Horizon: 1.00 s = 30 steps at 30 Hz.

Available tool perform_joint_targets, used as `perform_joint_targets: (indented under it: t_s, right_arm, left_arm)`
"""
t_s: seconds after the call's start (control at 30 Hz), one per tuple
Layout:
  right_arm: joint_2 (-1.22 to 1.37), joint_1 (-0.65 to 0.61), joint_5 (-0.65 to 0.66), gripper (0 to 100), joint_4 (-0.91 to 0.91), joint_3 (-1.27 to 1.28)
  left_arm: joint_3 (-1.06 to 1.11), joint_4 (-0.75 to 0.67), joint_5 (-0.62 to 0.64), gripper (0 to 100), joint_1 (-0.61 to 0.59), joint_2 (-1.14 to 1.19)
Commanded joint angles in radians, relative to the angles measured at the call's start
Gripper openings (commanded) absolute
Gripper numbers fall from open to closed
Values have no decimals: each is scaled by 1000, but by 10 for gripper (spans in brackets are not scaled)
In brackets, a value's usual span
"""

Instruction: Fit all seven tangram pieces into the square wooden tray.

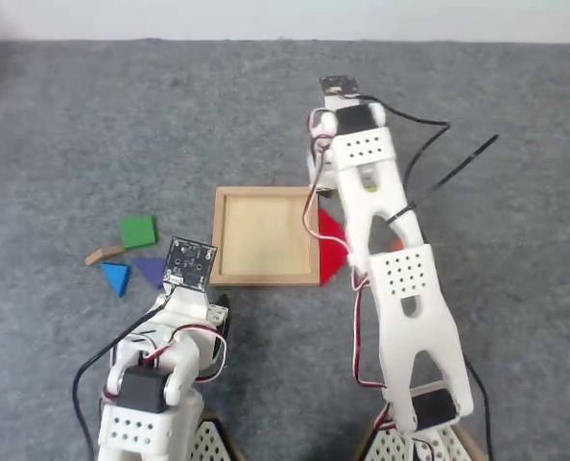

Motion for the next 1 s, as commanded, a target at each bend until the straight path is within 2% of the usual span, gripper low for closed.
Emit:
perform_joint_targets:
  t_s: [0.0, 0.13, 0.37, 0.7, 0.97]
  right_arm:
    - [-44, -12, -81, 309, -94, -54]
    - [-21, 10, -86, 276, -120, -54]
    - [28, 58, -81, 273, -99, -54]
    - [35, 58, -38, 274, -21, -55]
    - [39, 79, -35, 244, -41, -54]
  left_arm:
    - [-8, 3, 6, 103, 3, -17]
    - [-8, 3, 6, 103, 3, -17]
    - [-8, 3, 6, 103, 3, -17]
    - [-8, 3, 6, 103, 3, -17]
    - [-8, 3, 6, 103, 3, -17]
